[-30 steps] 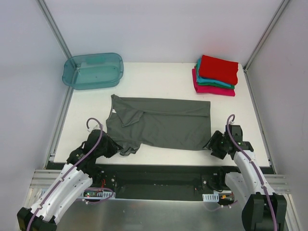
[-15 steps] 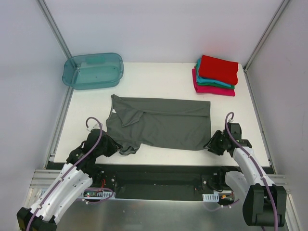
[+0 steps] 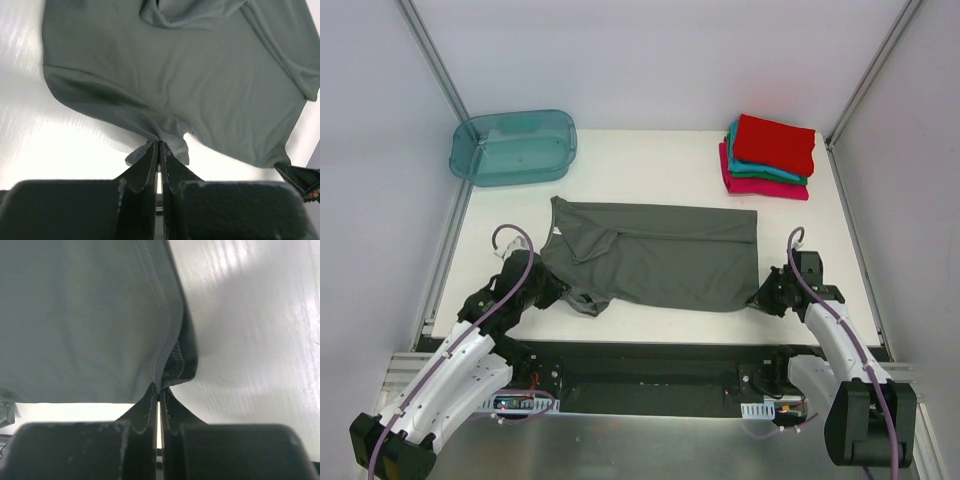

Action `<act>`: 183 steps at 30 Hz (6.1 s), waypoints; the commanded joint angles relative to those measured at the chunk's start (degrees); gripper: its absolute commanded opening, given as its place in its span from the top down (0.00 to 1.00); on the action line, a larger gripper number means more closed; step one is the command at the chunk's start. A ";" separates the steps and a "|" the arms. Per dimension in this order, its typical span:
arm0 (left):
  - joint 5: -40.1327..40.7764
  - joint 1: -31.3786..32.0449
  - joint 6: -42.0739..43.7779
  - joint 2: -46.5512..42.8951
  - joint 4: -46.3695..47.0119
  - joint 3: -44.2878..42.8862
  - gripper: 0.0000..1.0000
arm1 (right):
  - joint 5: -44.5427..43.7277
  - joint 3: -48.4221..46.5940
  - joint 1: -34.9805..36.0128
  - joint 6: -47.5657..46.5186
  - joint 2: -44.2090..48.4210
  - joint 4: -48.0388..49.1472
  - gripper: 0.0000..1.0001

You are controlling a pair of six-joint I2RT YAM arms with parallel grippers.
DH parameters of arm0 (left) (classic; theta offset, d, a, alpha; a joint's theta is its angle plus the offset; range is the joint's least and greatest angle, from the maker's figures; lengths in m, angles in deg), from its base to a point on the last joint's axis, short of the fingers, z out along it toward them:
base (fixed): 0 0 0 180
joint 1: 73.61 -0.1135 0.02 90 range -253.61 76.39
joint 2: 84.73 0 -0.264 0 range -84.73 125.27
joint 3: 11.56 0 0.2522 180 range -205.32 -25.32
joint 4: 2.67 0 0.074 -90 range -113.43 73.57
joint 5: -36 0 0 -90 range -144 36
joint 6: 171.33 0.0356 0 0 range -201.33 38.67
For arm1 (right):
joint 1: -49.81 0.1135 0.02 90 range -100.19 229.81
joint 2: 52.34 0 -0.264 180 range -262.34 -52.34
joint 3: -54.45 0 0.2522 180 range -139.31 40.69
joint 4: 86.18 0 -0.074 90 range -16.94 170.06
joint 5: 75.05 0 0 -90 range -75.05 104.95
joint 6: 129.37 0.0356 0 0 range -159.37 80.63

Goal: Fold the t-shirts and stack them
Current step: Grap the side of the flattened tshirt closest away from the robot with both arms, then fold the other side of the tshirt into a rectangle, then rotate the tshirt 90 degrees

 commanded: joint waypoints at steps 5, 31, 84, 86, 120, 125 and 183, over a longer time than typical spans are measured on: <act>6.00 0.68 -0.25 10.04 4.70 -8.71 1.00 | 3.18 -6.74 -0.10 -2.10 -4.18 3.40 0.99; 10.42 -11.09 10.90 45.72 12.07 -35.70 1.00 | 0.98 -31.17 -0.18 0.10 -33.10 10.17 0.99; -9.12 -4.77 22.60 76.14 9.98 -55.82 0.01 | -2.79 -29.77 9.13 -13.52 -35.13 13.43 0.04; -7.45 -4.77 22.95 78.51 9.10 -59.77 0.01 | -3.32 -30.73 9.22 -13.52 -35.92 12.20 0.04; 0.05 -9.77 25.33 74.99 5.74 -54.25 0.01 | -5.08 -32.58 13.17 -17.92 -37.58 11.32 0.04; -2.95 -13.82 21.82 79.30 6.72 -52.15 0.01 | -10.44 -34.34 13.00 -12.30 -41.19 6.49 0.04; -7.89 2.17 9.16 99.77 -1.37 -82.63 0.01 | -6.59 -8.95 39.98 4.40 -16.23 8.83 0.04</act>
